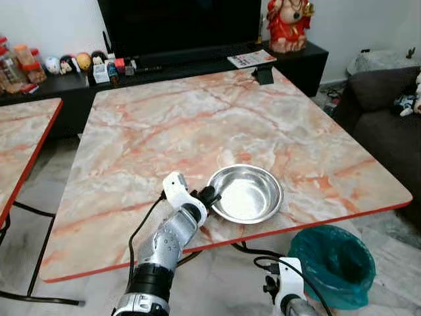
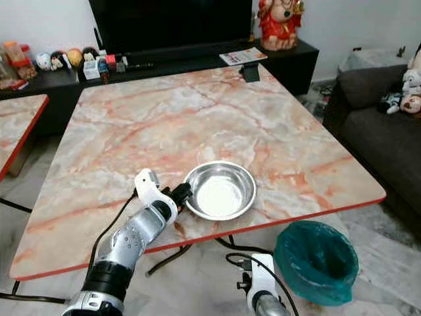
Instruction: Setting the table
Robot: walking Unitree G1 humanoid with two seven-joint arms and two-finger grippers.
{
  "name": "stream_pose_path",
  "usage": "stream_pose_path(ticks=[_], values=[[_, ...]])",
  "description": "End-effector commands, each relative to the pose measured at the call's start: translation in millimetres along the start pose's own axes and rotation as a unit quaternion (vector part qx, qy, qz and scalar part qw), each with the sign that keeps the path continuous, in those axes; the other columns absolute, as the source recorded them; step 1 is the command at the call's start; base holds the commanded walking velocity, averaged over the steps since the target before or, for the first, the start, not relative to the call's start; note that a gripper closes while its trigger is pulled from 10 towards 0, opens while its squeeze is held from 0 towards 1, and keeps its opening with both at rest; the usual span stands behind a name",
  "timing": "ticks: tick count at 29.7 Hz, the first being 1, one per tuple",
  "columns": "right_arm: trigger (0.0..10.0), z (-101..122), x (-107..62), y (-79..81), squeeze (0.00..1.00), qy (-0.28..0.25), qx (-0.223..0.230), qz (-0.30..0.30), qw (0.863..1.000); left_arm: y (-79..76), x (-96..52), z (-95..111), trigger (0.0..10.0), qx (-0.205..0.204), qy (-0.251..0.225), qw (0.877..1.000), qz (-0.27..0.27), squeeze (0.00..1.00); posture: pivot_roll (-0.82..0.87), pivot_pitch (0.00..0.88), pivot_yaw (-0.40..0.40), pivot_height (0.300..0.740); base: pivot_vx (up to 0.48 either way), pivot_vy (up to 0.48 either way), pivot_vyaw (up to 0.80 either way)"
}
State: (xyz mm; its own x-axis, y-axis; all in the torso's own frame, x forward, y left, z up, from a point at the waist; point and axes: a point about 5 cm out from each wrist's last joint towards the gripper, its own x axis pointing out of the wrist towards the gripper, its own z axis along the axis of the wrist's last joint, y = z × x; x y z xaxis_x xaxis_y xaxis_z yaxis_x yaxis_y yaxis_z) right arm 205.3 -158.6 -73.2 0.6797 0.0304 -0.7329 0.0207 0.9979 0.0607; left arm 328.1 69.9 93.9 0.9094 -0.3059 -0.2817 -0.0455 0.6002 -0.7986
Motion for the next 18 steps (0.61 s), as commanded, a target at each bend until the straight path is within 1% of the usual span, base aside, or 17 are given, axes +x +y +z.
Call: stream_pose_path(ticks=[1,3,7,10,11,15,16,17,18], values=[[10.0,0.7,0.2,1.6,0.0,-0.002,0.007,-0.001,1.0,-73.3,17.7,-9.7,10.0,-0.031,0.017,0.997,-0.064,0.0,0.01,0.0,0.074,0.74,0.0,0.0,0.0],[10.0,0.4,0.2,1.4,0.0,-0.002,0.007,-0.001,1.0,-73.5,18.0,-11.1,10.0,-0.034,0.022,0.997,-0.064,0.0,0.01,0.0,0.074,0.74,0.0,0.0,0.0],[10.0,0.3,0.1,1.5,0.0,-0.002,0.006,-0.001,1.0,-78.1,16.9,-14.0,10.0,-0.029,0.024,0.996,-0.08,0.0,0.01,0.0,0.072,0.74,0.0,0.0,0.0],[10.0,0.3,0.2,1.8,0.0,-0.002,0.005,0.0,1.0,-81.2,16.3,-18.0,10.0,-0.033,0.036,0.995,-0.09,0.0,0.01,0.0,0.072,0.74,0.0,0.0,0.0],[10.0,0.4,0.2,2.0,0.0,-0.001,0.005,0.001,1.0,-84.4,16.0,-21.8,10.0,-0.025,0.046,0.994,-0.101,0.0,0.01,0.0,0.072,0.74,0.0,0.0,0.0],[10.0,0.6,0.3,2.4,0.0,-0.001,0.004,0.001,1.0,-88.6,15.7,-25.4,10.0,-0.021,0.055,0.992,-0.113,0.0,0.01,0.0,0.072,0.74,0.0,0.0,0.0],[10.0,0.7,0.4,2.8,0.0,-0.002,0.003,0.002,1.0,-91.5,15.1,-25.9,10.0,-0.019,0.056,0.991,-0.12,0.73,0.02,0.0,0.07,0.74,0.0,0.0,0.0],[10.0,0.7,0.4,3.1,0.0,-0.002,0.003,0.002,1.0,-93.5,14.5,-26.3,10.0,-0.017,0.057,0.99,-0.125,0.73,0.02,0.0,0.07,0.74,0.0,0.0,0.0],[10.0,0.8,0.4,3.3,0.0,-0.002,0.003,0.002,1.0,-95.9,13.8,-26.6,10.0,-0.015,0.058,0.99,-0.13,1.0,0.02,0.0,0.07,0.74,0.0,0.0,0.0]])
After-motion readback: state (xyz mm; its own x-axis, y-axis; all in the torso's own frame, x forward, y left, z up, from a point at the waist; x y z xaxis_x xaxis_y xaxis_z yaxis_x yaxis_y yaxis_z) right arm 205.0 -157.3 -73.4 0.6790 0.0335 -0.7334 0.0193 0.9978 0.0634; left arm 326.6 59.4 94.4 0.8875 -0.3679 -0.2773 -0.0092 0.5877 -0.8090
